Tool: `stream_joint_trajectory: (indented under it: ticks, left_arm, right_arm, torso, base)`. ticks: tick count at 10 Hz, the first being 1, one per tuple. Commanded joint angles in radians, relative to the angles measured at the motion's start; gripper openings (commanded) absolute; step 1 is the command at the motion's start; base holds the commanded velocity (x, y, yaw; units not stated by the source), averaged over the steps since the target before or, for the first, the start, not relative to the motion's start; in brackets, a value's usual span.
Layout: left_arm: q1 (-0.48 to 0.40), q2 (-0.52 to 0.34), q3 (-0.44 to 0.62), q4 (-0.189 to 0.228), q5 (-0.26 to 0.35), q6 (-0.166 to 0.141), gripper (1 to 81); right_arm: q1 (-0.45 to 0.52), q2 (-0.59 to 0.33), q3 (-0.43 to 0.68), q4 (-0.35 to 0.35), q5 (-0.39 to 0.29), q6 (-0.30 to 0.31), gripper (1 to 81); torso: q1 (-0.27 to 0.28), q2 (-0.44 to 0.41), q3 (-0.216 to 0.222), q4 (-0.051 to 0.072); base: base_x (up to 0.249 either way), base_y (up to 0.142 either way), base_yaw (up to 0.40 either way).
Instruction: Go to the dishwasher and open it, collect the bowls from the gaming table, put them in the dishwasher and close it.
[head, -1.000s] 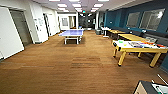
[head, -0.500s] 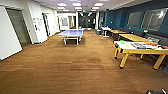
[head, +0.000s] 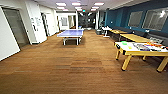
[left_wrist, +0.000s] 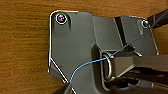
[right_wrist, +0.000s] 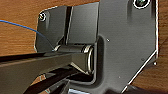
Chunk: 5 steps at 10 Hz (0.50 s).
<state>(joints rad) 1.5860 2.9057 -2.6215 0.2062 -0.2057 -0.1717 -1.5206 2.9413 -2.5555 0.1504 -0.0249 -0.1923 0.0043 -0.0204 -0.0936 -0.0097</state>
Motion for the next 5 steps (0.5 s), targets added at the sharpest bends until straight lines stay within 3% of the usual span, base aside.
stream_joint_trajectory:
  ticks: [1,5]
  left_arm:
    - [-0.031,-0.008,-0.002,0.002,0.048,0.004,81.1]
    - [-0.030,-0.005,-0.002,0.002,0.048,0.004,81.1]
  right_arm:
    - [0.042,-0.003,0.005,-0.002,-0.063,-0.002,81.1]
    - [0.042,-0.003,-0.001,-0.002,-0.056,-0.002,81.1]
  torso:
    - [0.000,0.000,0.000,0.000]
    - [0.000,0.000,0.000,0.000]
  base:
    - [0.258,0.000,0.000]
    - [0.258,0.000,0.000]
